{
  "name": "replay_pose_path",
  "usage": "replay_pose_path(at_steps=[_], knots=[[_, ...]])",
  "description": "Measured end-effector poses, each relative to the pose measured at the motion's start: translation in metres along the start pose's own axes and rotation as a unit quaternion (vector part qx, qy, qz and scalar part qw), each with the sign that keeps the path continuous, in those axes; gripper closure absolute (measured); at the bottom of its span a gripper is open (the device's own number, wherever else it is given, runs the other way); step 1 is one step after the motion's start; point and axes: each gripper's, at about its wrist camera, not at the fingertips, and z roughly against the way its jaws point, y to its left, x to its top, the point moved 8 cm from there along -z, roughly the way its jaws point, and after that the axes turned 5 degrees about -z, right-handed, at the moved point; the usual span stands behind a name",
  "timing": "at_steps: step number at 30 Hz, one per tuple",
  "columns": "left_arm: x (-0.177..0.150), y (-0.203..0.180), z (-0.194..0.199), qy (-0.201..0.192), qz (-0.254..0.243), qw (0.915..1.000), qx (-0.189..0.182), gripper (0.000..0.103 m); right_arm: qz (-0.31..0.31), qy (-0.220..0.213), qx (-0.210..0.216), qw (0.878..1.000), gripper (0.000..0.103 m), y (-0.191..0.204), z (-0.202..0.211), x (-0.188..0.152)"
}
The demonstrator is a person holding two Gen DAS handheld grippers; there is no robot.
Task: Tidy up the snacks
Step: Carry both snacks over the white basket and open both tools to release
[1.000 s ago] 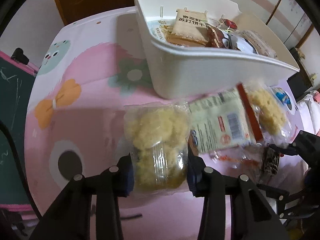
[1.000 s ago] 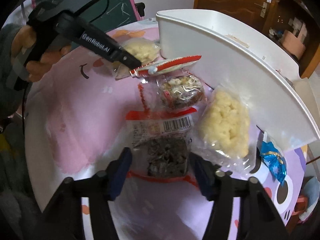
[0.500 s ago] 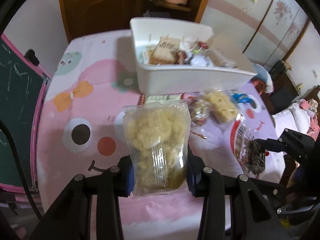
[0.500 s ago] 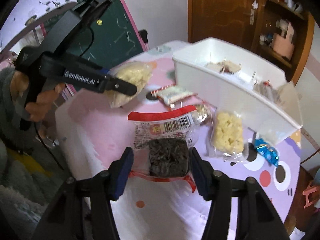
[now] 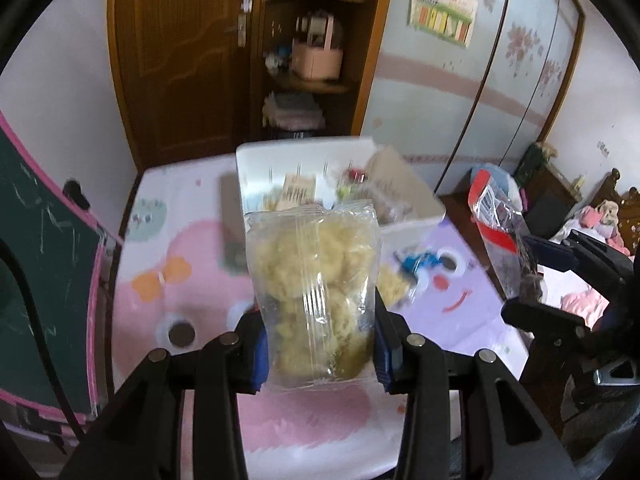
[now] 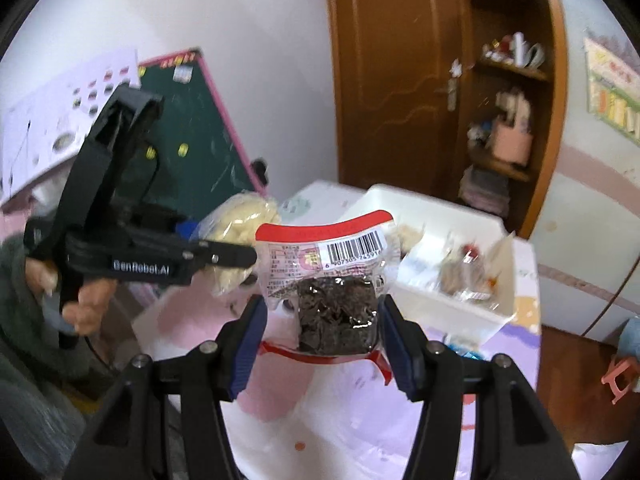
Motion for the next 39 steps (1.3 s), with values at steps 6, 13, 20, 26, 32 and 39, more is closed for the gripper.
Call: replay_pose_path(at_steps=[6, 13, 20, 26, 32, 39], knots=[[0.056, -0.007, 0.029, -0.045, -0.018, 0.9987, 0.019, 0.064, -0.021, -0.022, -0.088, 0.996, 0.046, -0.026, 0.016, 0.061], [0.119, -0.008, 0.048, -0.086, -0.035, 0.9943, 0.053, 0.063, -0.083, -0.040, -0.130, 0.987, 0.046, -0.064, 0.018, 0.122], [0.173, -0.009, 0.024, -0.094, -0.038, 0.9927, 0.064, 0.063, -0.105, -0.037, -0.140, 0.984, 0.046, -0.091, -0.014, 0.151], [0.194, -0.001, -0.040, -0.066, -0.026, 0.9955, 0.062, 0.063, -0.122, -0.021, -0.142, 0.982, 0.046, -0.115, -0.060, 0.150], [0.187, 0.016, -0.115, -0.018, -0.013, 0.9978, 0.063, 0.063, -0.138, 0.010, -0.151, 0.979, 0.046, -0.143, -0.110, 0.134], [0.168, 0.036, -0.188, 0.039, 0.000, 0.9971, 0.065, 0.063, -0.160, 0.060, -0.147, 0.974, 0.043, -0.170, -0.169, 0.108]])
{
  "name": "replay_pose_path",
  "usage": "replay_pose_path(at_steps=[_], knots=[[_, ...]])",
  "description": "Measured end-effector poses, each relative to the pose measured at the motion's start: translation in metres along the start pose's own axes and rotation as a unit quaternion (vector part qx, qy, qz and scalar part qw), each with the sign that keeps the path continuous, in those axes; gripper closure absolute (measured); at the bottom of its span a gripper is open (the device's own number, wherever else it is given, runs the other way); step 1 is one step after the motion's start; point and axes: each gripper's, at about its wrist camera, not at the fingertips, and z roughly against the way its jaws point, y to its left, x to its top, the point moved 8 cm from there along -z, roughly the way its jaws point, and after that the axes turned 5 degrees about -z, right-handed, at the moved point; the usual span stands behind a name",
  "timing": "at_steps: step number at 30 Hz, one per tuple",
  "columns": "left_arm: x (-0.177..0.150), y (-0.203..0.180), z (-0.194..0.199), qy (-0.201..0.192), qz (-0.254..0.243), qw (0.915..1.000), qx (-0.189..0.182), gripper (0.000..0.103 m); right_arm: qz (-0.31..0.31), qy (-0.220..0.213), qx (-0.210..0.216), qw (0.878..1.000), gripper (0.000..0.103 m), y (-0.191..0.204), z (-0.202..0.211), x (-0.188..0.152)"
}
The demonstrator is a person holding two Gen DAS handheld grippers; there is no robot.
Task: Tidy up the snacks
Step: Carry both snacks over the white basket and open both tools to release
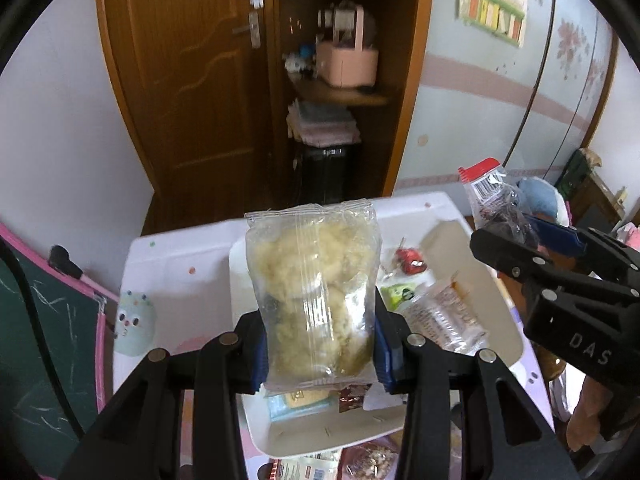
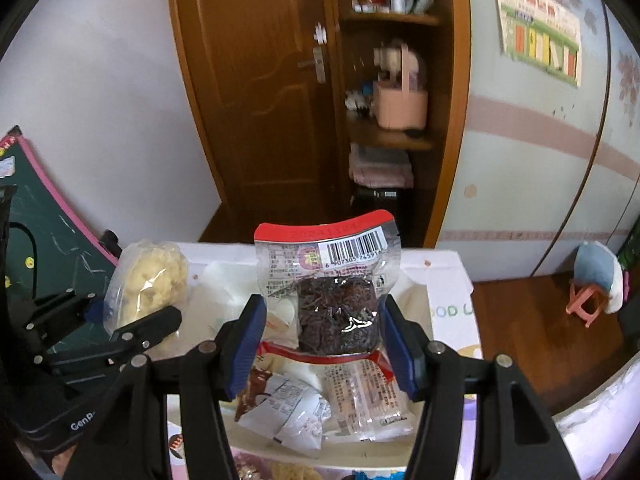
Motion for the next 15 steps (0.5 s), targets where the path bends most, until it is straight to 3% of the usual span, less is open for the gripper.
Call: replay_pose_path(at_steps=[1, 3, 5, 15], knots=[[-0.002, 0.000, -0.006, 0.005, -0.002, 1.0000, -0.001, 0.061, -0.001, 0.007, 0.000, 1.000, 0.041, -0.001, -0.006, -0.001], [-0.006, 0.001, -0.018, 0.015, -0.003, 0.9999, 0.005, 0.032, 0.003, 0.022, -0.006, 1.000, 0.039, -0.002, -0.021, -0.007], [-0.008, 0.005, -0.022, 0.008, 0.003, 0.9998, 0.017, 0.021, 0.007, 0.037, -0.018, 0.999, 0.038, -0.005, -0.032, -0.015], [-0.030, 0.013, -0.026, 0.020, 0.011, 0.9996, 0.015, 0.020, -0.004, 0.055, -0.021, 0.998, 0.031, -0.017, -0.043, -0.031]])
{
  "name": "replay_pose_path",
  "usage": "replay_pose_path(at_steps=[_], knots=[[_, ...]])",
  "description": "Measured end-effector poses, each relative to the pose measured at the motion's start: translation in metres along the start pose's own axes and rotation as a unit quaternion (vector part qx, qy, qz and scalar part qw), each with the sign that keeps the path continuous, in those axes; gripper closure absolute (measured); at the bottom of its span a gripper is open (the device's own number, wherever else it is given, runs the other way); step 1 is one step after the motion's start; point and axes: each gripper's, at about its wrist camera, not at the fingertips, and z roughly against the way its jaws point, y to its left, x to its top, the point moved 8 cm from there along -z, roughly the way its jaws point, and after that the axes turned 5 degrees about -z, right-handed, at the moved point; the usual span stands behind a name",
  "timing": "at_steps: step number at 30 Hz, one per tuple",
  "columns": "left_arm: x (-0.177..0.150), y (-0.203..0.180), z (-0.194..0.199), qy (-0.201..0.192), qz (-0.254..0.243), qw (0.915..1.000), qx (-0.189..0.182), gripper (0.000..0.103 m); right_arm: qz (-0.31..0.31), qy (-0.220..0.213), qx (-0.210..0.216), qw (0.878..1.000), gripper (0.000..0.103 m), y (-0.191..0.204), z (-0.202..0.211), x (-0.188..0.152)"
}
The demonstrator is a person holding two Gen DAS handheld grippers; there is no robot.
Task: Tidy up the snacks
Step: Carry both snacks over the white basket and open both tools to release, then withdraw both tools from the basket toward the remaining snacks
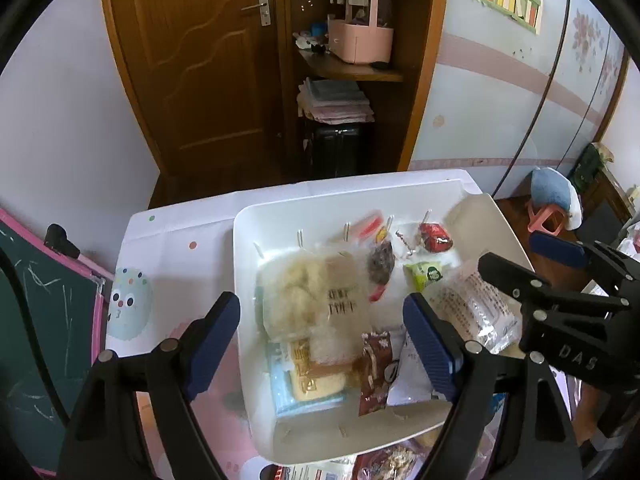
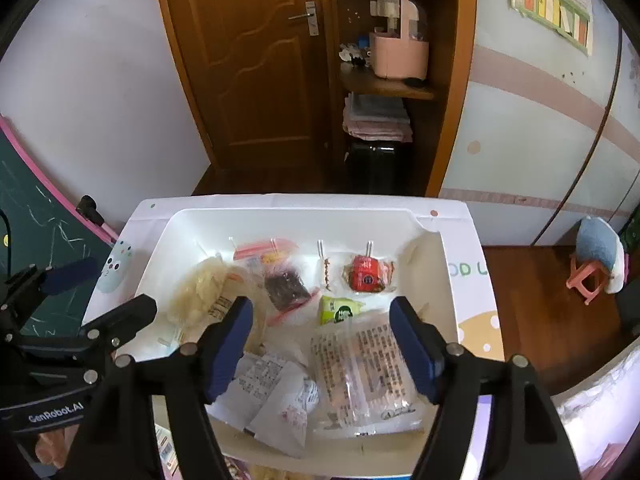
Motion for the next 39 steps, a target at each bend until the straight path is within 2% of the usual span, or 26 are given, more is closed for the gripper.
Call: replay_pose_path(at_steps=[10, 17, 25, 33, 39], knots=[[-0.015, 0.011, 0.045, -0.018, 0.005, 0.9998, 0.007, 0.020, -0.003, -0.012, -0.006, 1.000, 0.030, -0.005, 0.035, -0.013], [-0.027, 0.020, 0.093, -0.040, 0.009, 0.9990, 0.018, 0.020, 0.004, -0.034, -0.015, 0.999, 0.030, 0.000, 0.081, -0.020], [-0.055, 0.028, 0.145, -0.060, 0.008, 0.9978, 0.025, 0.016, 0.019, -0.060, -0.016, 0.998, 0.030, 0.004, 0.132, -0.039], [-0.093, 0.026, 0.160, -0.051, -0.001, 0.9986, 0.010, 0.015, 0.028, -0.053, -0.020, 0.998, 0.026, 0.000, 0.142, -0.073], [-0.129, 0.017, 0.141, -0.028, -0.020, 0.9994, 0.000, 0.015, 0.031, -0.022, -0.014, 0.999, 0.026, -0.005, 0.123, -0.105]])
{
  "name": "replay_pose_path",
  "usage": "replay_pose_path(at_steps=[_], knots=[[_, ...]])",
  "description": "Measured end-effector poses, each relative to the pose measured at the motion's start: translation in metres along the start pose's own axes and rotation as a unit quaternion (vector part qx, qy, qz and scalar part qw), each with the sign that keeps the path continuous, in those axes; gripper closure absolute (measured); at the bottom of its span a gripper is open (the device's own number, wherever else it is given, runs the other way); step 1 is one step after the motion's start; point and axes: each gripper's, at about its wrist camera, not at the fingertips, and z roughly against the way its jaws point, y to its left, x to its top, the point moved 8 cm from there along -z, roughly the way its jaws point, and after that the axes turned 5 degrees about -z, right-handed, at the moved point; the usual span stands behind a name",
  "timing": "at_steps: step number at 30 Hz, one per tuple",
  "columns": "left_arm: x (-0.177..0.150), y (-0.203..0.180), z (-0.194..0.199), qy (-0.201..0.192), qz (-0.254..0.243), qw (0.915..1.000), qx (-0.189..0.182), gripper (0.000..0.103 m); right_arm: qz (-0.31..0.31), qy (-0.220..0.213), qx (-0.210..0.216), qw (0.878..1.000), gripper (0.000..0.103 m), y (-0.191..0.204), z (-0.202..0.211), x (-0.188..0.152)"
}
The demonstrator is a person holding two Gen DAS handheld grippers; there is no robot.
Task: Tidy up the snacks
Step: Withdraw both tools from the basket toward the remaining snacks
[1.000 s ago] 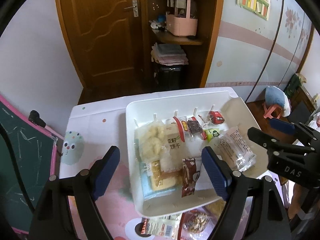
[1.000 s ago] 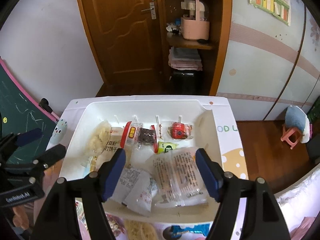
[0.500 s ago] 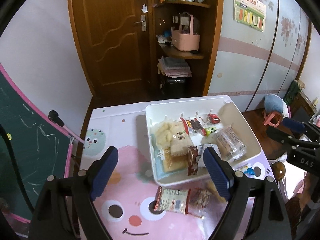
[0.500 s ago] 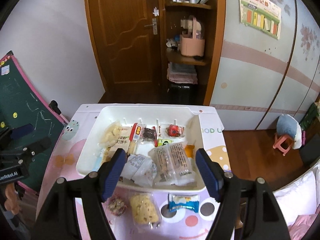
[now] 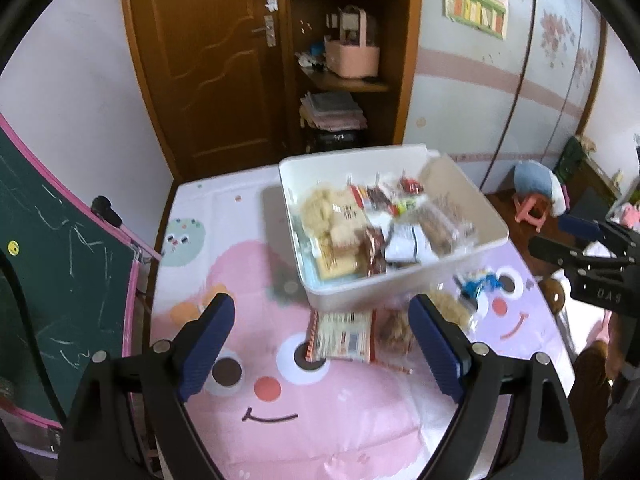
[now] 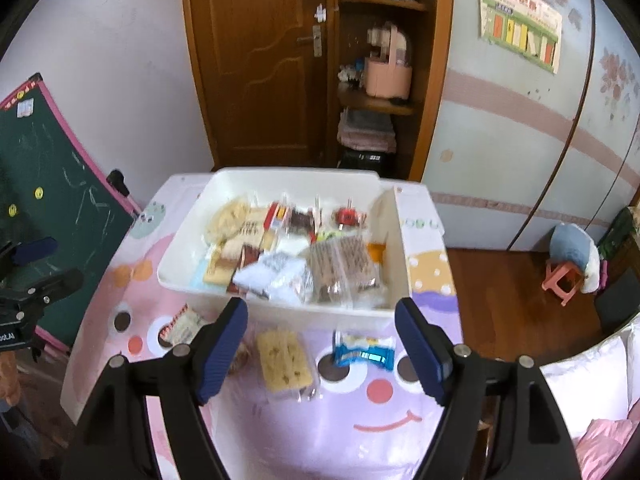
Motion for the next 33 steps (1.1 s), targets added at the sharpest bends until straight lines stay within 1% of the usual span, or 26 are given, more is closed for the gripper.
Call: replay_pose_path(at_steps=[3, 6, 10, 12, 14, 20, 24, 27, 33], knots=[[-0.018, -0.003, -0.017, 0.017, -0.003, 0.9998, -0.005, 0.015, -0.002, 0.022, 0.012, 1.000, 0.026, -0.001, -0.016, -0.017], [-0.037, -0.007, -0.040, 0.043, 0.004, 0.9990, -0.014, 0.015, -0.013, 0.040, 0.024, 0.999, 0.026, -0.002, -0.034, -0.034], [-0.061, -0.008, -0.072, 0.077, 0.017, 0.9965, -0.027, 0.015, -0.016, 0.052, 0.024, 0.998, 0.026, -0.003, -0.055, -0.051], [-0.068, -0.009, -0.085, 0.089, 0.022, 0.9953, -0.031, 0.015, -0.008, 0.059, 0.023, 0.998, 0.022, 0.000, -0.066, -0.058], [-0.075, -0.009, -0.100, 0.101, 0.030, 0.9938, -0.035, 0.015, 0.001, 0.068, 0.023, 0.997, 0.019, 0.004, -0.076, -0.065], [-0.086, -0.006, -0.137, 0.132, 0.052, 0.9890, -0.043, 0.015, 0.010, 0.091, 0.025, 0.995, 0.018, 0.012, -0.106, -0.082], [-0.088, -0.006, -0.156, 0.145, 0.065, 0.9859, -0.053, 0.015, 0.009, 0.106, 0.030, 0.994, 0.018, 0.014, -0.124, -0.088], [-0.088, -0.008, -0.166, 0.151, 0.067, 0.9843, -0.061, 0.015, 0.015, 0.113, 0.030, 0.993, 0.018, 0.017, -0.133, -0.091], [-0.089, -0.007, -0.189, 0.168, 0.070, 0.9813, -0.062, 0.015, 0.020, 0.130, 0.039, 0.991, 0.018, 0.021, -0.153, -0.102]])
